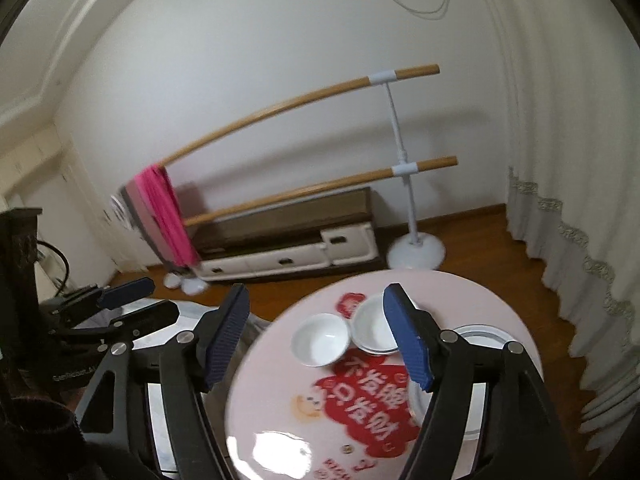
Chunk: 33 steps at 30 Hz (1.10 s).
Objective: Organize plates and bowls
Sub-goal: 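Move the right gripper to another white bowl and pinch its rim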
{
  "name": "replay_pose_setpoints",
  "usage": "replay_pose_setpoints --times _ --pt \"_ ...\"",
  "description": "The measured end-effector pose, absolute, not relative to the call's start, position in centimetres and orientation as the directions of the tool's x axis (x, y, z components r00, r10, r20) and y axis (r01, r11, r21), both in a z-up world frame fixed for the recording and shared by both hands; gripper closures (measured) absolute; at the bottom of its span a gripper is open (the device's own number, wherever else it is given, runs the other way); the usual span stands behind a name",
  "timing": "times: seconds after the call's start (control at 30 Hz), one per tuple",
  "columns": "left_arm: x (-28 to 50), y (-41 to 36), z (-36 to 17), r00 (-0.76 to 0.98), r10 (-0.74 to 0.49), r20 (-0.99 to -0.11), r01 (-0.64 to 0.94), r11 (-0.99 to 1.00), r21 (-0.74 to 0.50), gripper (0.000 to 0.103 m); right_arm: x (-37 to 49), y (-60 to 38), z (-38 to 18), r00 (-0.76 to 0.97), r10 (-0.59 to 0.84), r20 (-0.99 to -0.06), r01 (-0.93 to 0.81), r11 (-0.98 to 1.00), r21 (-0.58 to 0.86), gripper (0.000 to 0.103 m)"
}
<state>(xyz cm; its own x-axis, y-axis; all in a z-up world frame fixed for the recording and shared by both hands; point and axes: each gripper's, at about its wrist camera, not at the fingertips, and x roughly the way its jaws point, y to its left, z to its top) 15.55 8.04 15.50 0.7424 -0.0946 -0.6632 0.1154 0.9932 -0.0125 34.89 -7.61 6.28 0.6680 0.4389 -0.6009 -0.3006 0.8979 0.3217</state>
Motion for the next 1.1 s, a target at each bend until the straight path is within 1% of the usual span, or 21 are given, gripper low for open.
replay_pose_setpoints --times 0.07,0.2,0.23,0.27,0.3,0.4,0.43,0.47,0.53,0.63,0.83,0.93,1.0,1.07,1.1 --pt "18.1 8.4 12.9 0.703 -0.088 -0.706 0.110 0.994 -0.015 0.048 36.1 -7.2 4.0 0.640 0.433 -0.635 -0.290 0.901 0.323 0.032" --pt "23.6 9.2 8.4 0.623 -0.057 -0.780 0.085 0.996 -0.005 0.048 38.4 -5.7 -2.3 0.552 0.428 -0.716 -0.260 0.904 0.340 0.032" --pt "24.4 9.6 7.4 0.604 -0.051 -0.795 0.078 0.997 -0.005 0.048 38.8 -5.4 -3.8 0.529 0.431 -0.731 -0.255 0.902 0.348 0.033" --pt "25.3 9.9 6.3 0.587 -0.046 -0.808 0.069 0.998 -0.006 0.048 39.1 -5.0 -5.2 0.501 0.437 -0.747 -0.253 0.899 0.357 0.037" --pt "26.7 10.3 5.3 0.572 -0.043 -0.819 0.064 0.998 -0.008 0.048 39.4 -4.4 -6.7 0.470 0.451 -0.759 -0.256 0.892 0.372 0.038" --pt "30.3 12.3 2.4 0.522 -0.050 -0.852 0.051 0.998 -0.027 0.048 40.3 -3.4 -10.0 0.412 0.481 -0.774 -0.245 0.876 0.414 0.040" --pt "31.7 12.5 1.7 0.506 -0.055 -0.861 0.047 0.998 -0.036 0.049 40.4 -3.2 -10.9 0.397 0.487 -0.778 -0.235 0.873 0.426 0.043" --pt "32.5 12.7 0.8 0.490 -0.060 -0.870 0.040 0.998 -0.046 0.049 40.7 -2.9 -12.3 0.371 0.502 -0.781 -0.218 0.865 0.453 0.048" --pt "35.1 14.3 -0.7 0.464 -0.068 -0.883 0.029 0.998 -0.062 0.049 41.3 -2.6 -14.4 0.335 0.506 -0.795 -0.176 0.862 0.475 0.051" --pt "37.0 15.0 -3.2 0.428 -0.080 -0.900 0.010 0.996 -0.084 0.049 41.8 -2.0 -17.1 0.305 0.508 -0.805 -0.121 0.860 0.496 0.057" --pt "41.7 17.4 -6.2 0.401 -0.106 -0.910 -0.027 0.991 -0.127 0.051 43.0 -1.2 -20.1 0.307 0.501 -0.809 -0.042 0.856 0.515 0.057" --pt "44.3 17.9 -8.0 0.392 -0.121 -0.912 -0.034 0.989 -0.145 0.056 44.0 -0.7 -20.7 0.310 0.502 -0.808 -0.030 0.854 0.519 0.057" --pt "45.3 18.1 -8.9 0.388 -0.128 -0.913 -0.035 0.988 -0.153 0.063 44.4 -0.4 -20.7 0.329 0.490 -0.807 -0.028 0.859 0.511 0.057" --pt "46.4 18.2 -9.7 0.378 -0.132 -0.917 -0.033 0.987 -0.156 0.077 44.8 0.0 -20.8 0.334 0.479 -0.812 -0.035 0.867 0.497 0.057" --pt "46.6 18.3 -10.1 0.374 -0.137 -0.917 -0.030 0.987 -0.159 0.079 45.0 0.3 -21.0 0.332 0.471 -0.817 -0.035 0.872 0.489 0.057"
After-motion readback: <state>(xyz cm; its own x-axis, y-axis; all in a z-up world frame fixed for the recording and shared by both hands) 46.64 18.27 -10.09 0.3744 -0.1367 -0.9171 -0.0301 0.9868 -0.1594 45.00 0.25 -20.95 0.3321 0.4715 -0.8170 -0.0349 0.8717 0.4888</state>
